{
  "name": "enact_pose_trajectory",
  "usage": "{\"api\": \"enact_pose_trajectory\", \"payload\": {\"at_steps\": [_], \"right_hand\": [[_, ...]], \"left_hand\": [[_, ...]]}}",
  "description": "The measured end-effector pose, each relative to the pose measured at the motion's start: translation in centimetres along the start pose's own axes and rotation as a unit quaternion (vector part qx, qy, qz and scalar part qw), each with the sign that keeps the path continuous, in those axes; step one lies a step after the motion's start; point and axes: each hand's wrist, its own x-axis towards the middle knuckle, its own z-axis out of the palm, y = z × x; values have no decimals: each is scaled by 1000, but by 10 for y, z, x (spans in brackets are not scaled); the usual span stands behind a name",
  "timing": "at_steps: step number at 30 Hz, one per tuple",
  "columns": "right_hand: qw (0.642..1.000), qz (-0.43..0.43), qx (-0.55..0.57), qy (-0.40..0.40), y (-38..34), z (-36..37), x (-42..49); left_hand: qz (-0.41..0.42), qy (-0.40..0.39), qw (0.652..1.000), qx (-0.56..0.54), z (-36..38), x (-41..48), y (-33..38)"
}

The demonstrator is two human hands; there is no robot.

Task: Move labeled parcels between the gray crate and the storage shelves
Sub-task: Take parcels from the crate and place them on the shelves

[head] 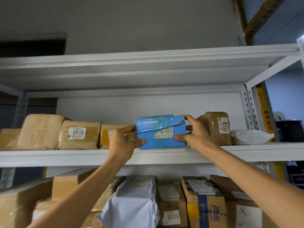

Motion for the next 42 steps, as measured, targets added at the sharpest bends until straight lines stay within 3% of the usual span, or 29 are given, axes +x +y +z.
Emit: {"api": "enact_pose_trajectory", "payload": {"at_steps": [7, 19, 22, 25, 28, 30, 35, 42], "right_hand": [[999, 14, -43, -6, 15, 17, 8], [989, 25, -148, -13, 10, 10, 12], [951, -11, -306, -55, 4, -11, 3], [872, -22, -462, -161, -6, -45, -6], [845, 7, -500, -186, -14, -80, -12], [839, 20, -514, -179, -16, -101, -14], [806, 64, -566, -159, -11, -143, -20], [786, 68, -600, -132, 7, -181, -18]], "left_hand": [[57, 47, 984, 161, 7, 6, -13], [58, 69, 948, 306, 9, 8, -4], [83, 66, 905, 412, 7, 5, 16], [138, -34, 861, 489, 12, 12, 41], [134, -149, 822, 533, 31, 22, 63], [158, -161, 803, 552, 49, 23, 67], [206, -181, 797, 538, 101, 24, 64], [184, -202, 820, 502, 161, 28, 52]]}}
